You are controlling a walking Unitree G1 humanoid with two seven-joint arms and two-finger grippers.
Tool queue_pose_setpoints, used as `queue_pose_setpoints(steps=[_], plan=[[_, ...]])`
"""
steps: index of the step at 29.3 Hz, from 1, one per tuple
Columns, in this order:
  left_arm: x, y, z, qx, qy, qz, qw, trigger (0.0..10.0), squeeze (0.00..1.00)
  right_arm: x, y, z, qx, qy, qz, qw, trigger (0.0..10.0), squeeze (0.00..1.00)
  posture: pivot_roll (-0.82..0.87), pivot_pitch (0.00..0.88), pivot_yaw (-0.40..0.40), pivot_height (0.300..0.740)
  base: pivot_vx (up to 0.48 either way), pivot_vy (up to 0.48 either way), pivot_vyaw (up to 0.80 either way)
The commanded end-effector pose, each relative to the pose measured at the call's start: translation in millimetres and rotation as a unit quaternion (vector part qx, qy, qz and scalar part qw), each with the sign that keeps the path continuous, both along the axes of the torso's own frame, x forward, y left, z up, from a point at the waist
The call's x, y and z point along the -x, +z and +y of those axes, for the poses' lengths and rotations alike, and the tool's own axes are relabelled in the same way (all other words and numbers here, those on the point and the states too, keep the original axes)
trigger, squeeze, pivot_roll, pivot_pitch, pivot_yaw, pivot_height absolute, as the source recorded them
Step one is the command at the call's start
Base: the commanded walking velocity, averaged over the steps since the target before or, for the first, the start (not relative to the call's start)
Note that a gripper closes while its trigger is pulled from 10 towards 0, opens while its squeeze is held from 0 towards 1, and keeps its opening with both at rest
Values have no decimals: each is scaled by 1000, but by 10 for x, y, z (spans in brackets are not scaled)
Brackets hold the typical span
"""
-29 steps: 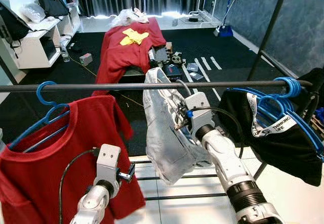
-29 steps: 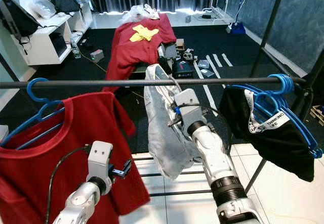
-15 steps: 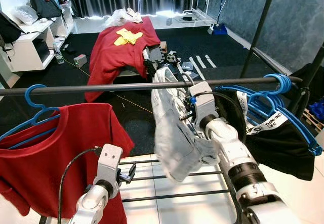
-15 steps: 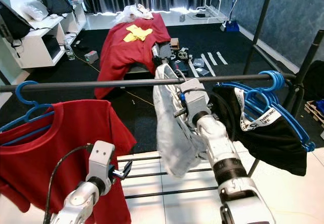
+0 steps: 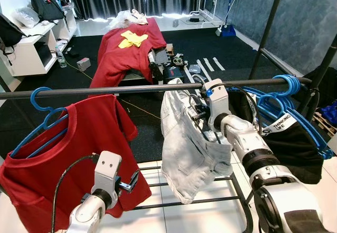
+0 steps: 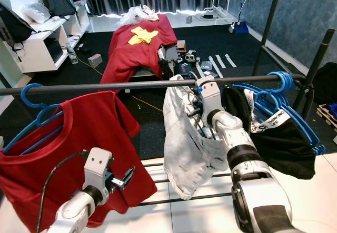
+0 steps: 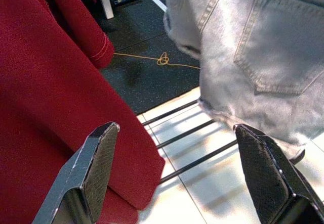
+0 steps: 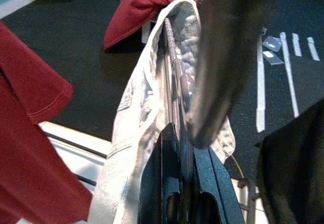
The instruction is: Hang hanger
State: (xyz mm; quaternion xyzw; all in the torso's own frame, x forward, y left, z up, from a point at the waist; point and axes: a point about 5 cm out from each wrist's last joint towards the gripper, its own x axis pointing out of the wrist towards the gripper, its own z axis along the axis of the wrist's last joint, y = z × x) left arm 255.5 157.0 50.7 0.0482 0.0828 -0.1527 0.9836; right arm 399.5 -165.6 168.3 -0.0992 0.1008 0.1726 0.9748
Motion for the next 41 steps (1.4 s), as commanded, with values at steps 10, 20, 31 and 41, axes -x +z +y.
queue_pose_setpoints(steps=[10,20,31,41], plan=[[-14,-19,29,-25,-23,4,999,10000,0,-66,164,-24,4,-6,-26,1000,10000,573,109,18,38,740,0,0,0],[-19,-6,8,-29,-34,1,999,10000,0,-79,268,11,30,2,-53,998,10000,0,110,20,43,740,0,0,0],[-60,18,1,-30,-42,0,999,10000,0,85,321,34,45,-38,-139,989,10000,0,101,30,62,740,0,0,0],[-139,68,-47,-27,-56,-5,998,10000,0,518,263,-19,13,-83,-176,981,10000,0,92,31,80,740,0,0,0]])
